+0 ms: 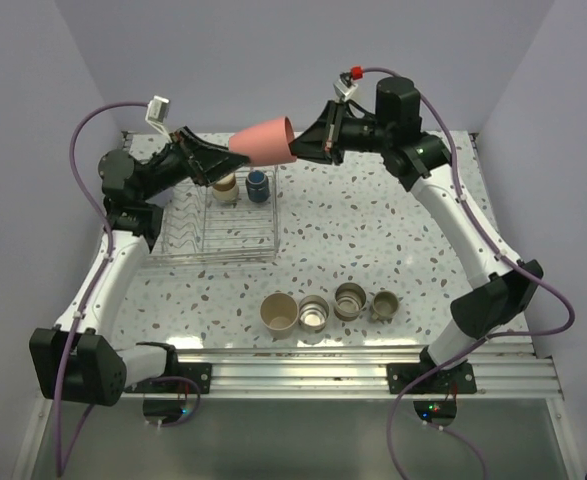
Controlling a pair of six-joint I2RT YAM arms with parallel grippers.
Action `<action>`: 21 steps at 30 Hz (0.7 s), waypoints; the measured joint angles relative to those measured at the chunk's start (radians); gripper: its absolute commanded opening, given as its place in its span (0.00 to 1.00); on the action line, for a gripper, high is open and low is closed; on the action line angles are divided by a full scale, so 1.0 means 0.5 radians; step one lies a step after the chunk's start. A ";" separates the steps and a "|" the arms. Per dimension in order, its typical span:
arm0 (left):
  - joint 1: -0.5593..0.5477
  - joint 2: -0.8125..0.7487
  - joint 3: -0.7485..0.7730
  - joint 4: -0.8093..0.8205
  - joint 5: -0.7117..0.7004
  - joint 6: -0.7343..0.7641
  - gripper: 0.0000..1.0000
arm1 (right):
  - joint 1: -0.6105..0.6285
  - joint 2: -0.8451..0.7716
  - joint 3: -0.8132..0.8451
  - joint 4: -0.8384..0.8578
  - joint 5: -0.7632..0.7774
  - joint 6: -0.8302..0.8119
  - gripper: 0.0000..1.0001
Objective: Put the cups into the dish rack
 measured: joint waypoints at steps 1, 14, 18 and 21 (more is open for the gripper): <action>0.001 0.000 -0.026 0.098 0.012 -0.060 1.00 | 0.020 0.001 0.000 0.011 -0.004 0.009 0.00; 0.018 0.127 -0.163 0.861 0.045 -0.564 0.27 | 0.111 0.120 -0.060 0.237 -0.074 0.134 0.00; 0.034 0.153 -0.131 0.849 0.066 -0.559 0.00 | 0.111 0.140 -0.061 0.275 -0.076 0.163 0.02; 0.036 0.153 -0.033 0.615 0.095 -0.417 0.00 | 0.107 0.141 -0.057 0.233 -0.045 0.137 0.36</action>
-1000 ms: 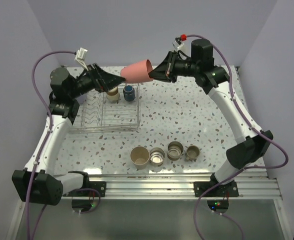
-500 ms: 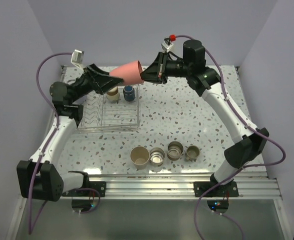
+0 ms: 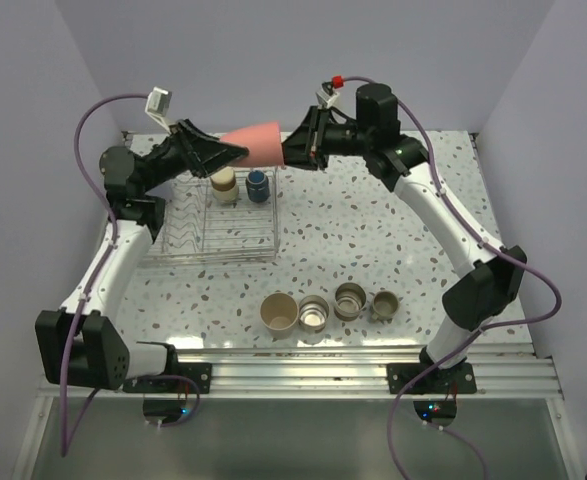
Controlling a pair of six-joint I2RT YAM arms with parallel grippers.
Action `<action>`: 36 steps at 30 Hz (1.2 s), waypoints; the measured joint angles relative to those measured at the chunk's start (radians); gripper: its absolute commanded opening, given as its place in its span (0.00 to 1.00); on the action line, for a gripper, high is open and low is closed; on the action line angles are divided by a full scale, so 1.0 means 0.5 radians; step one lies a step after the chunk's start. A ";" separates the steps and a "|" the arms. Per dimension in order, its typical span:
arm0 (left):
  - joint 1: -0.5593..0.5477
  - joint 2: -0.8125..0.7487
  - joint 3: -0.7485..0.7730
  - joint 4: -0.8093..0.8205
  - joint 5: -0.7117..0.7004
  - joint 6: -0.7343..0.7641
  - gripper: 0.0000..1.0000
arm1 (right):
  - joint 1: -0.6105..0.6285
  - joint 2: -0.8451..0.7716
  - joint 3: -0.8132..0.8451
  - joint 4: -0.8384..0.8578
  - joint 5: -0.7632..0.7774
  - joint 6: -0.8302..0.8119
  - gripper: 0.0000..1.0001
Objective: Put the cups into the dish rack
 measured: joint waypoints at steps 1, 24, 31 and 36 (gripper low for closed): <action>-0.004 0.001 0.064 -0.184 0.002 0.105 0.00 | 0.001 0.000 0.003 -0.057 0.034 -0.030 0.40; -0.327 0.616 0.912 -3.007 -1.664 1.968 0.00 | -0.117 -0.216 -0.344 -1.373 0.831 -0.947 0.59; -0.491 0.762 0.899 -2.958 -1.980 1.952 0.00 | -0.117 -0.282 -0.412 -1.381 0.883 -0.972 0.65; -0.587 0.877 0.792 -2.823 -2.078 1.944 0.00 | -0.117 -0.285 -0.426 -1.393 0.925 -0.995 0.66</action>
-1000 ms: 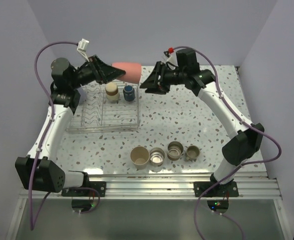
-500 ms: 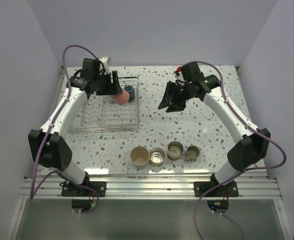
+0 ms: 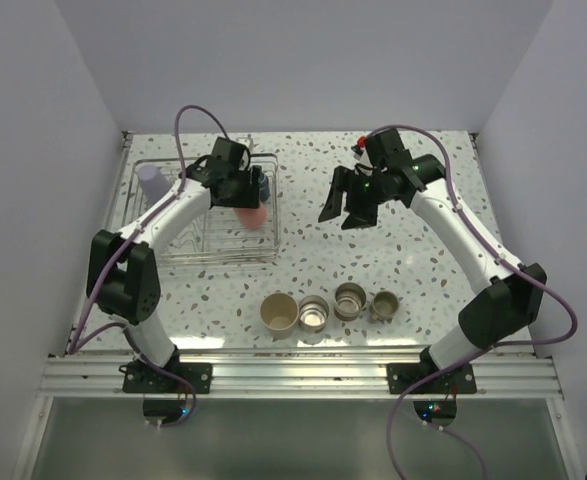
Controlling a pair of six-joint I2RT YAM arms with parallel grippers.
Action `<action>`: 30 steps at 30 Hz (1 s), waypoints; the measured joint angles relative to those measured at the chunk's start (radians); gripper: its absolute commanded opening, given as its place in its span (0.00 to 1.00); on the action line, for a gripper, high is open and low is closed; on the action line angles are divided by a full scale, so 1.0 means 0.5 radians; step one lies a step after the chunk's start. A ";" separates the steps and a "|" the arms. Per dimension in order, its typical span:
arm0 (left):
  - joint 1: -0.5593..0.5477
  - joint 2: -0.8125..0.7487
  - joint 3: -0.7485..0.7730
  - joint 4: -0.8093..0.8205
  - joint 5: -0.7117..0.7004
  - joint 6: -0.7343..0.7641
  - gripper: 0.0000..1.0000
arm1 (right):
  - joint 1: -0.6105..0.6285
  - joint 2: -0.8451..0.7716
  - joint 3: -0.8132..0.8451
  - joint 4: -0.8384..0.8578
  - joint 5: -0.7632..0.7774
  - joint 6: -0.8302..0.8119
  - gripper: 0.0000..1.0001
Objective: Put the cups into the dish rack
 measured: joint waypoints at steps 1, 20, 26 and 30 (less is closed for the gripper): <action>-0.006 0.001 -0.040 0.032 -0.009 0.000 0.00 | 0.000 0.000 -0.005 0.001 0.001 -0.006 0.66; -0.086 0.194 -0.073 0.359 -0.134 0.008 0.14 | 0.000 0.002 -0.018 -0.004 0.006 -0.046 0.65; -0.124 0.223 -0.037 0.346 -0.178 0.042 0.58 | 0.000 0.015 -0.018 -0.005 0.009 -0.060 0.65; -0.146 0.228 -0.022 0.322 -0.205 0.062 0.71 | 0.000 0.016 -0.018 -0.005 0.009 -0.063 0.65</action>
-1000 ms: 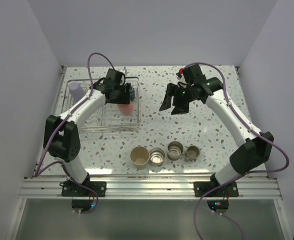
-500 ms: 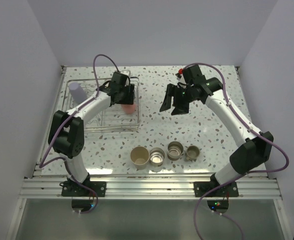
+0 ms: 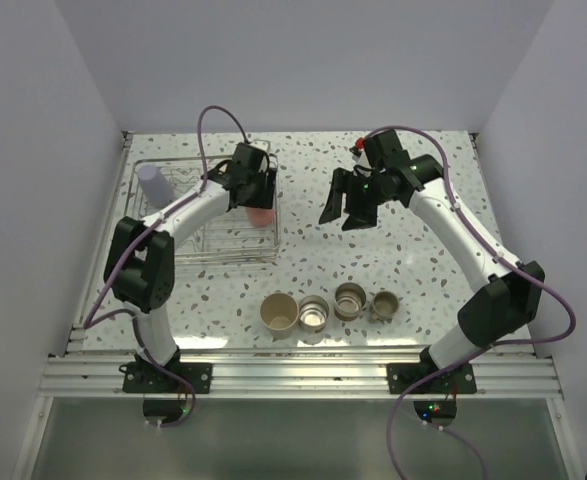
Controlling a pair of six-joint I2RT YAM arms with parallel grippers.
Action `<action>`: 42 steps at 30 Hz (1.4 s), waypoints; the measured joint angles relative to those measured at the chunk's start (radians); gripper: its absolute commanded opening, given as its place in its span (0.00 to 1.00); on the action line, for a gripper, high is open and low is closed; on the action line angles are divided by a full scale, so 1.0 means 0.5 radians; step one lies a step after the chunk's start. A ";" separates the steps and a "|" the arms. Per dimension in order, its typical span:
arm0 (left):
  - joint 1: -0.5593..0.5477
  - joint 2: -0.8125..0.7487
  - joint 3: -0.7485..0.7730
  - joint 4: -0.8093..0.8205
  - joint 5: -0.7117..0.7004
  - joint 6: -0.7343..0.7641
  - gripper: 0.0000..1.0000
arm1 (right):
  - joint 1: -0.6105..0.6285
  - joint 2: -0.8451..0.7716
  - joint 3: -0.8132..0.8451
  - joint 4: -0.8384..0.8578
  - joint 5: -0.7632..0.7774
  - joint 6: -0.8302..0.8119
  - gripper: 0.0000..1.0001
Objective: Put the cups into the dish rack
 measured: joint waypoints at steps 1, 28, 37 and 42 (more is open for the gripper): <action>-0.006 0.001 0.002 -0.003 -0.008 0.002 0.75 | 0.000 0.001 0.000 0.000 0.000 -0.002 0.65; -0.024 -0.288 0.331 -0.397 -0.011 0.008 0.86 | 0.212 0.053 0.069 -0.121 0.029 -0.208 0.64; -0.024 -1.016 -0.178 -0.500 -0.003 -0.125 0.84 | 0.647 0.089 0.095 -0.216 0.053 -0.335 0.61; -0.024 -1.238 -0.362 -0.624 -0.001 -0.225 0.84 | 0.750 0.086 -0.087 -0.184 0.046 -0.339 0.60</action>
